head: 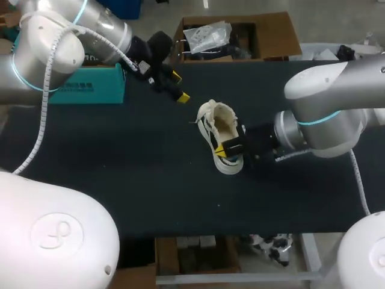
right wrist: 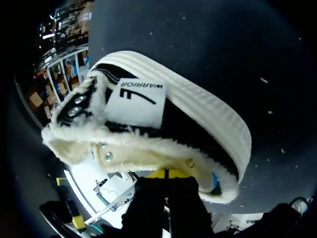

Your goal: Open the shoe tongue, take the insole out of the shoe, put the insole back into the shoe, and pack the shoe into the shoebox

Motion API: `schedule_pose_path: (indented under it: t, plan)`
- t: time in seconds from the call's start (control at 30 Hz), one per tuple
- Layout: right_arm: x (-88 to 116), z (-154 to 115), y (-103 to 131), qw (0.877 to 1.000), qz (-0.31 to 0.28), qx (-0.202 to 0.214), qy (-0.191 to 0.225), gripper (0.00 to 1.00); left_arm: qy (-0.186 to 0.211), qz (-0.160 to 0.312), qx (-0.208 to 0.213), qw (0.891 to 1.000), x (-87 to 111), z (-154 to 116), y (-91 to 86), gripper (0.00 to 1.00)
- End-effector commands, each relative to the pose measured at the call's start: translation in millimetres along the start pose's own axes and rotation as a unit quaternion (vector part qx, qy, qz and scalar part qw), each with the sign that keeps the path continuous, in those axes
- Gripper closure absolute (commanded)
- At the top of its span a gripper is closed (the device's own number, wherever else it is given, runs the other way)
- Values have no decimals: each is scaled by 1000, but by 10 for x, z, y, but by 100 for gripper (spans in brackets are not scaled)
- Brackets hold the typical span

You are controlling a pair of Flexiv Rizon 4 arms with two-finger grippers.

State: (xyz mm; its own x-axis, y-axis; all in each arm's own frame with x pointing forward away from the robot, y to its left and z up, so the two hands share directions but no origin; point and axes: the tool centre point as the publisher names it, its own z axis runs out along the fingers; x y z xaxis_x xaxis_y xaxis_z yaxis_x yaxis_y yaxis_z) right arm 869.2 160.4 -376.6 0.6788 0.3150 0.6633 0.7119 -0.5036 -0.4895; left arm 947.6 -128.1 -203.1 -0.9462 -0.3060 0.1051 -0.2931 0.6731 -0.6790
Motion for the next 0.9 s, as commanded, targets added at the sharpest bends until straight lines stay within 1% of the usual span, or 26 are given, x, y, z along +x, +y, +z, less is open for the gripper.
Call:
schedule_pose_path:
  t: [0.03, 0.07, 0.1, 0.2, 0.33, 0.5, 0.53, 0.57, 0.63, 0.67, 0.73, 0.8, 0.83, 0.9]
  plan:
    - [-68, -147, -12, 1000, -3, 8, 17, 100, -55, -339, -34, 939, 59, 15, 11, 0]
    - [-60, -166, -24, 1000, -4, 13, 22, 100, -49, -342, -32, 938, 51, 15, 25, 0]
    - [-49, -175, -38, 1000, -5, 13, 22, 100, -57, -351, -31, 934, 39, 14, 36, 0]
    - [-27, -191, -67, 999, -9, 17, 30, 100, -53, -355, -33, 933, 29, 27, 62, 0]
    - [-35, -162, -36, 1000, -11, 7, 26, 100, -53, -359, -38, 931, 30, 35, 78, 0]
    - [-79, -82, 51, 1000, -8, -2, 15, 100, -54, -371, -45, 926, 102, 57, 83, 0]
    - [-85, -66, 65, 1000, -9, -9, 10, 100, -54, -375, -46, 924, 121, 53, 83, 0]
    - [-96, -50, 83, 1000, -9, -10, 10, 100, -54, -385, -43, 920, 140, 41, 84, 0]
    - [-113, -31, 108, 1000, -11, -25, 4, 100, -52, -393, -36, 917, 183, 18, 82, 0]
    - [-121, -24, 116, 1000, -11, -24, 4, 100, -58, -396, -34, 916, 204, 8, 84, 0]
    - [-148, -2, 127, 999, -14, -41, -2, 100, -60, -395, -33, 916, 222, -8, 88, 0]
    - [-173, 14, 135, 999, -13, -39, -2, 100, -60, -395, -33, 916, 222, -8, 88, 0]
    - [-200, 27, 146, 999, -13, -49, -8, 100, -60, -395, -33, 916, 222, -8, 88, 0]
    - [-235, 24, 145, 999, -8, -45, -5, 100, -60, -395, -33, 916, 222, -8, 88, 0]
